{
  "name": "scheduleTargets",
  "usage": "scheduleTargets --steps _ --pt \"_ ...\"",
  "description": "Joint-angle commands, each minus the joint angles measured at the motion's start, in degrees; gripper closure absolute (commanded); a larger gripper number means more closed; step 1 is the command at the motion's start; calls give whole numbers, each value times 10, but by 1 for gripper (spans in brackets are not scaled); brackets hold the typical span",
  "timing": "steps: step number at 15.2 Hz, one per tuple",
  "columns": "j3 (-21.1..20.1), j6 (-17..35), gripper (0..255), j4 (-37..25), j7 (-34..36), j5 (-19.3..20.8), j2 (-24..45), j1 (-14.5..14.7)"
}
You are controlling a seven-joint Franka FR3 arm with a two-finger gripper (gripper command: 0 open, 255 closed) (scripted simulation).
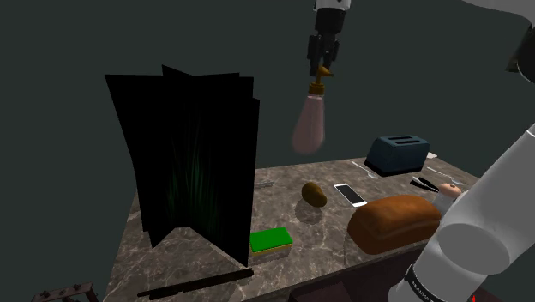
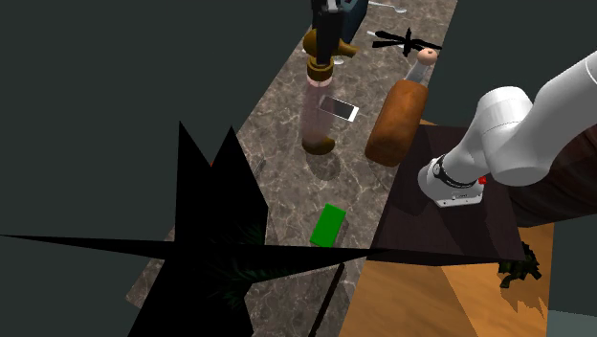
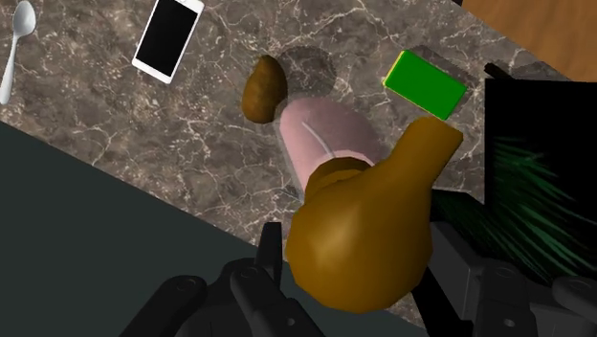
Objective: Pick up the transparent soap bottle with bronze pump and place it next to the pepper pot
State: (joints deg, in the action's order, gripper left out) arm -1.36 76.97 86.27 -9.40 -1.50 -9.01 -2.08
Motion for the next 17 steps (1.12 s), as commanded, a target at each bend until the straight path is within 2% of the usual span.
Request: scheduleTargets --steps 1,9,17 --pt "16 1 255 18 -29 3 -17 -11" --pt "86 -2 255 61 -142 22 -61 -53" --pt "162 -6 255 60 -260 45 -66 -92"
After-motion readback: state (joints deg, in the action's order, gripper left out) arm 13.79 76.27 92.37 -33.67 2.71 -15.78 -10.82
